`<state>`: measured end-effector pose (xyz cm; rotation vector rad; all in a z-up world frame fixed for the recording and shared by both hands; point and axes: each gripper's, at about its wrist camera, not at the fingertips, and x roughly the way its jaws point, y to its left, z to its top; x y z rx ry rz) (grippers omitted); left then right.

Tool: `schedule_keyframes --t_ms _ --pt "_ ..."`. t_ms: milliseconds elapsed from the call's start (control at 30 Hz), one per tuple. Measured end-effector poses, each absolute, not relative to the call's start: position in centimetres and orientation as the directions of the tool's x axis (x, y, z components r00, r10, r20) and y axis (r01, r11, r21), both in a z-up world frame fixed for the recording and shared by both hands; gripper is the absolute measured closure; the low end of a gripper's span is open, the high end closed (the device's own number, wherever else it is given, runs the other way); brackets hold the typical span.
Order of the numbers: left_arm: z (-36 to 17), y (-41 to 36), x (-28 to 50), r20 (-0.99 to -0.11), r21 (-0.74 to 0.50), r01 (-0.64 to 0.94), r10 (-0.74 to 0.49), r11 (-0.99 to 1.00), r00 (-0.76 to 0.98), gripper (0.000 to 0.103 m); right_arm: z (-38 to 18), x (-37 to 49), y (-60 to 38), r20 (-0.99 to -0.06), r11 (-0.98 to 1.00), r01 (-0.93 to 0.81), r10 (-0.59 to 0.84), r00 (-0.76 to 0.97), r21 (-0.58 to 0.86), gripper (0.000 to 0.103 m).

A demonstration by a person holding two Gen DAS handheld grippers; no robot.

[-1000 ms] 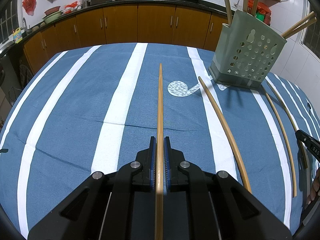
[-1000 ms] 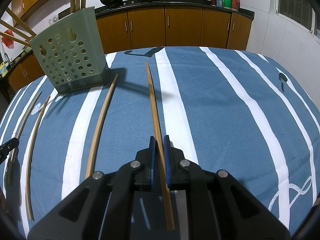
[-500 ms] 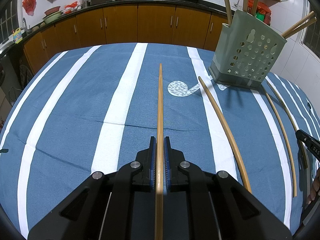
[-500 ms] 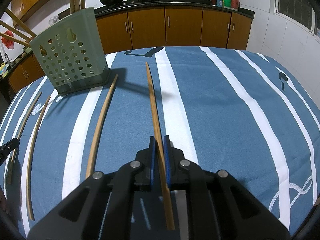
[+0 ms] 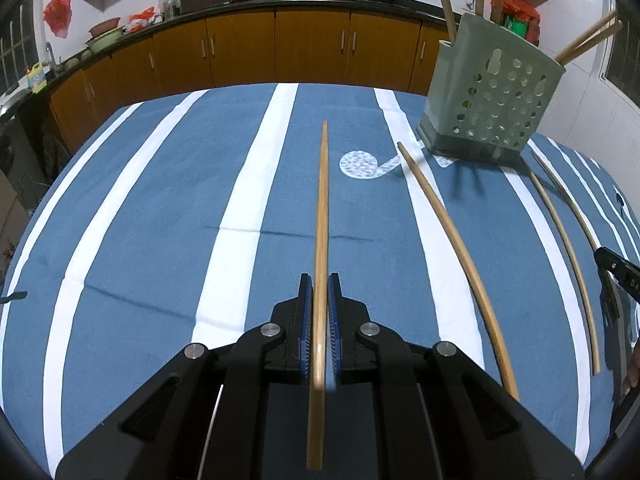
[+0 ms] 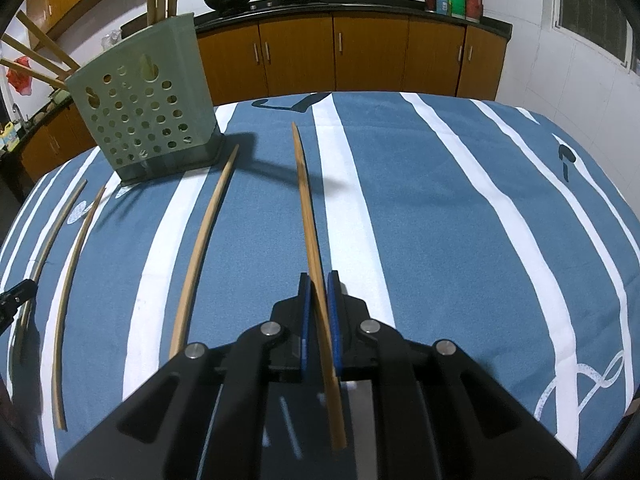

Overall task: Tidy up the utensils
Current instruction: 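Lift both held chopsticks upright over the green utensil holder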

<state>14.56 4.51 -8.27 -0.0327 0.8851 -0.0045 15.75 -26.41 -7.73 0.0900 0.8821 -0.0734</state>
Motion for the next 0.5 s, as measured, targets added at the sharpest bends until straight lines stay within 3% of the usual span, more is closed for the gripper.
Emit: schedule_keyframes --t_ms 233,500 --pt "-7.5 4.4 14.5 -0.774 -0.023 0.016 -0.028 1.000 0.632 0.095 -6.3 15.2 -27.0 -0.753 0.993 0.097 -0.014 0.658 0.067 0.095" --pt "-0.4 4.2 13.1 -0.641 -0.071 0.057 -0.089 0.996 0.762 0.095 0.2 13.9 -27.3 -0.623 0.992 0.096 -0.020 0.782 0.087 0.095"
